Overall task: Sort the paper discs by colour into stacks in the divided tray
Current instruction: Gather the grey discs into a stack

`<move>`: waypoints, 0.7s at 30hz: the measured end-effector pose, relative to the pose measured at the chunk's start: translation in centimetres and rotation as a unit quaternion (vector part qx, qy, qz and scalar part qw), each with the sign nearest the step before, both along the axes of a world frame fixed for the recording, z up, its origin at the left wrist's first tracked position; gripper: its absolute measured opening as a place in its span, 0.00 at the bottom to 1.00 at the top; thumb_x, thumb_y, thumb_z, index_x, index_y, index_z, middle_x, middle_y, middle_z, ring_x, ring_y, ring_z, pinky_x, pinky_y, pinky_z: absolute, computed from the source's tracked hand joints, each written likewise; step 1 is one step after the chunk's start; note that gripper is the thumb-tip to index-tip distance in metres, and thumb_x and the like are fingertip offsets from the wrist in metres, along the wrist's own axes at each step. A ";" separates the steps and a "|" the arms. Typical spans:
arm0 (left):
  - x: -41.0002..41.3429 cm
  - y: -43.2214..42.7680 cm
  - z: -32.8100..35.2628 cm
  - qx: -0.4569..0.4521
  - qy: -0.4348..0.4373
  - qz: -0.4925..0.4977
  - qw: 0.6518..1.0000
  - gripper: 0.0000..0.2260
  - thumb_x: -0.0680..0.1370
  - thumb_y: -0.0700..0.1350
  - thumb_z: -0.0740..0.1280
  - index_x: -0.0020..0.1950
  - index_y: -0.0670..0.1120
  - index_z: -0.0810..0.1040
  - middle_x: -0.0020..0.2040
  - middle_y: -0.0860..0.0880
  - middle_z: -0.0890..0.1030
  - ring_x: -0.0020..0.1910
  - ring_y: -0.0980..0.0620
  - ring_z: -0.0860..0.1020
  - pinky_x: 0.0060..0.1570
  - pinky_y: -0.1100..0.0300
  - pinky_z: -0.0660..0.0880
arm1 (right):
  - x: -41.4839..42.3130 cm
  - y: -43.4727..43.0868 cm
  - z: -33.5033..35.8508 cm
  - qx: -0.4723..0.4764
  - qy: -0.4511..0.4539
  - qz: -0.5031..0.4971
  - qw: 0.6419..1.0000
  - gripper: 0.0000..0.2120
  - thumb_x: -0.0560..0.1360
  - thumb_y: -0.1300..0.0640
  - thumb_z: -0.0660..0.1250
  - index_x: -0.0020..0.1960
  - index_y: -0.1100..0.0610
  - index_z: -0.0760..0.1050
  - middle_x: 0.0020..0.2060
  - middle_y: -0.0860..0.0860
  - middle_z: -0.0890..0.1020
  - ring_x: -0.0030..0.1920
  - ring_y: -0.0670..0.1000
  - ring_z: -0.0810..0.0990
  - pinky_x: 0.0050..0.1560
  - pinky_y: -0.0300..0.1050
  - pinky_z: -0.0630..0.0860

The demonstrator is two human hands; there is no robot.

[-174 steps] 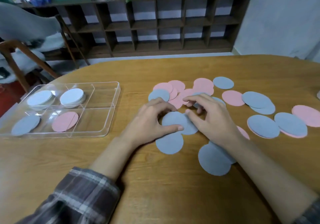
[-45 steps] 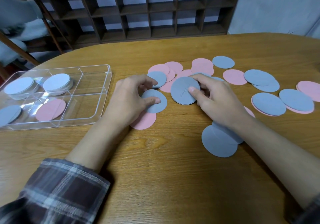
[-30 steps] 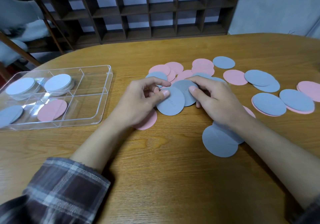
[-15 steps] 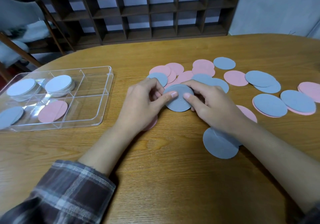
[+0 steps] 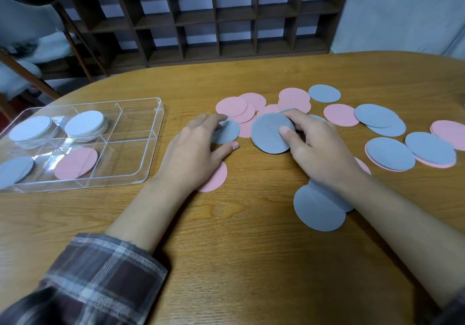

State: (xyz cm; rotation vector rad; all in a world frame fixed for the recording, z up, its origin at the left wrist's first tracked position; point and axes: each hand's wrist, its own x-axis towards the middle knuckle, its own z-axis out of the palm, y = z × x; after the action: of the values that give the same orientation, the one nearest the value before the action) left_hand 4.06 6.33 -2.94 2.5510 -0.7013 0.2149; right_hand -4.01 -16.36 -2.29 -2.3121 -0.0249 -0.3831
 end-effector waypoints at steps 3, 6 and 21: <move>-0.1 0.0 0.1 -0.003 -0.011 -0.008 1.000 0.22 0.78 0.58 0.73 0.71 0.55 0.75 0.60 0.55 0.81 0.62 0.49 0.78 0.54 0.50 0.76 | 0.0 0.0 0.0 0.004 0.001 -0.001 1.000 0.12 0.84 0.58 0.60 0.65 0.51 0.78 0.45 0.51 0.83 0.44 0.47 0.77 0.42 0.38 0.70; -0.2 0.0 0.1 -0.011 -0.024 -0.018 0.999 0.17 0.80 0.56 0.71 0.67 0.53 0.77 0.58 0.54 0.82 0.58 0.48 0.80 0.53 0.48 0.77 | 0.0 0.0 -0.1 0.010 -0.005 -0.004 1.000 0.12 0.84 0.59 0.61 0.64 0.51 0.78 0.47 0.51 0.84 0.48 0.51 0.79 0.46 0.43 0.72; -0.9 -1.1 0.6 -0.137 -0.130 -0.083 0.979 0.07 0.84 0.40 0.66 0.49 0.43 0.82 0.44 0.52 0.78 0.43 0.56 0.72 0.47 0.70 0.66 | 0.1 -0.2 0.0 0.004 -0.019 -0.021 1.000 0.14 0.84 0.58 0.62 0.67 0.47 0.77 0.50 0.50 0.85 0.52 0.51 0.80 0.53 0.47 0.74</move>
State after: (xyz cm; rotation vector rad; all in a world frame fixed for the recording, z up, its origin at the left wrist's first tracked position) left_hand 3.18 5.23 -2.35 2.2111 -0.9086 0.5567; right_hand -3.91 -16.56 -2.29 -2.3000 0.0054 -0.4472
